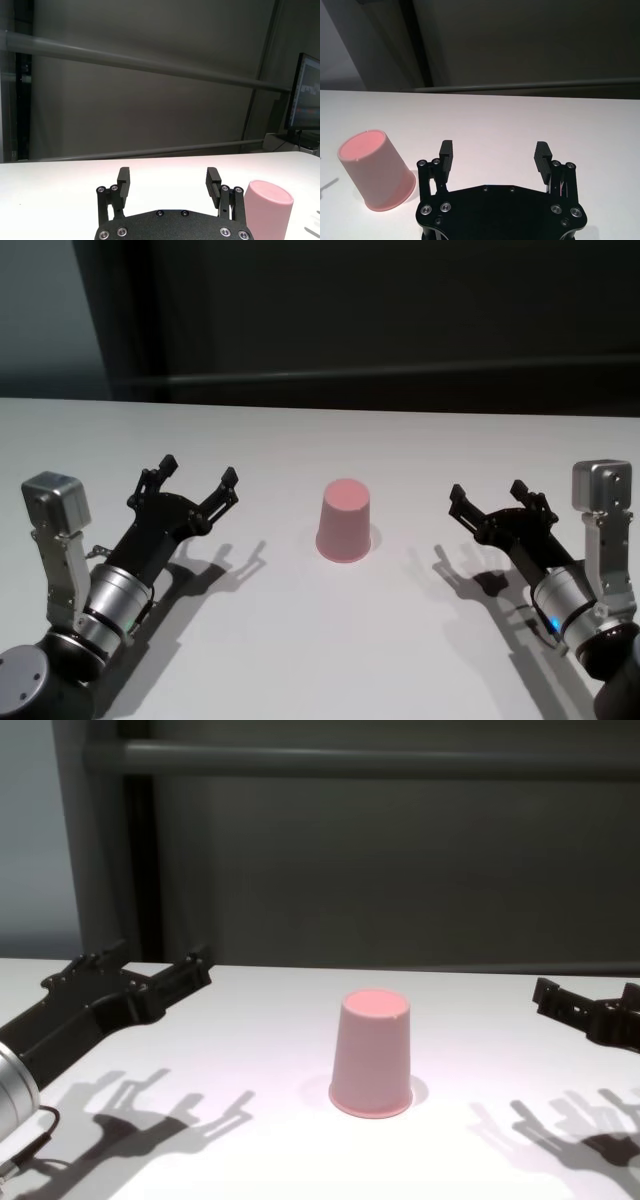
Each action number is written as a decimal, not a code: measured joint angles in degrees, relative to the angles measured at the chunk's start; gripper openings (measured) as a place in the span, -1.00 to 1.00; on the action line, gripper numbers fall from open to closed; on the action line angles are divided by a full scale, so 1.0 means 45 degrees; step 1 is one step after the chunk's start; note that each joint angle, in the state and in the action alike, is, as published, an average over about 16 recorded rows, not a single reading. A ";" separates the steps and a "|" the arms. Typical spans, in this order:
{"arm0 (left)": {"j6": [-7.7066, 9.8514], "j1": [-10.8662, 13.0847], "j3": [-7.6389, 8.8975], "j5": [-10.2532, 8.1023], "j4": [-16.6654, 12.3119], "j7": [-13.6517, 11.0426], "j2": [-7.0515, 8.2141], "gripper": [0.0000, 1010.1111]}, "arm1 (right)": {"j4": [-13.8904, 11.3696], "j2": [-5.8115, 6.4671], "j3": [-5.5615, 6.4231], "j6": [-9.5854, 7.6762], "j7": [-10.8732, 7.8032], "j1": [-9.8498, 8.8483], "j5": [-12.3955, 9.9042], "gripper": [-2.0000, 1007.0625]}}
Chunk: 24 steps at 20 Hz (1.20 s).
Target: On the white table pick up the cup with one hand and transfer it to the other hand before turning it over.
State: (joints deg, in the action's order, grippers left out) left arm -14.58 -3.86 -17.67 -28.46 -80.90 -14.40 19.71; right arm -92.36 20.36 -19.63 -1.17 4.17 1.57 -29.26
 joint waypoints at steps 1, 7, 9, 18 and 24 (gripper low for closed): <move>0.0000 0.0000 0.0000 0.0000 0.0000 0.0000 0.0000 0.99 | -0.0001 0.0000 -0.0002 -0.0002 0.0002 0.0002 -0.0001 0.99; 0.0000 0.0000 0.0000 0.0000 0.0000 0.0000 0.0000 0.99 | -0.0005 0.0010 -0.0016 -0.0011 0.0026 0.0018 -0.0001 0.99; 0.0000 0.0000 0.0000 0.0000 0.0000 0.0000 0.0000 0.99 | -0.0007 0.0013 -0.0021 -0.0013 0.0033 0.0024 0.0000 0.99; 0.0000 0.0000 0.0000 0.0000 0.0000 0.0000 0.0000 0.99 | -0.0011 0.0025 -0.0038 -0.0024 0.0059 0.0039 0.0002 0.99; 0.0000 0.0000 0.0000 0.0000 0.0000 0.0000 0.0000 0.99 | -0.0013 0.0031 -0.0044 -0.0030 0.0069 0.0045 0.0003 0.99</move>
State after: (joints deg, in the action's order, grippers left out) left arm -14.58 -3.86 -17.67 -28.46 -80.90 -14.40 19.71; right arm -92.42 20.49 -19.83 -1.30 4.48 1.78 -29.25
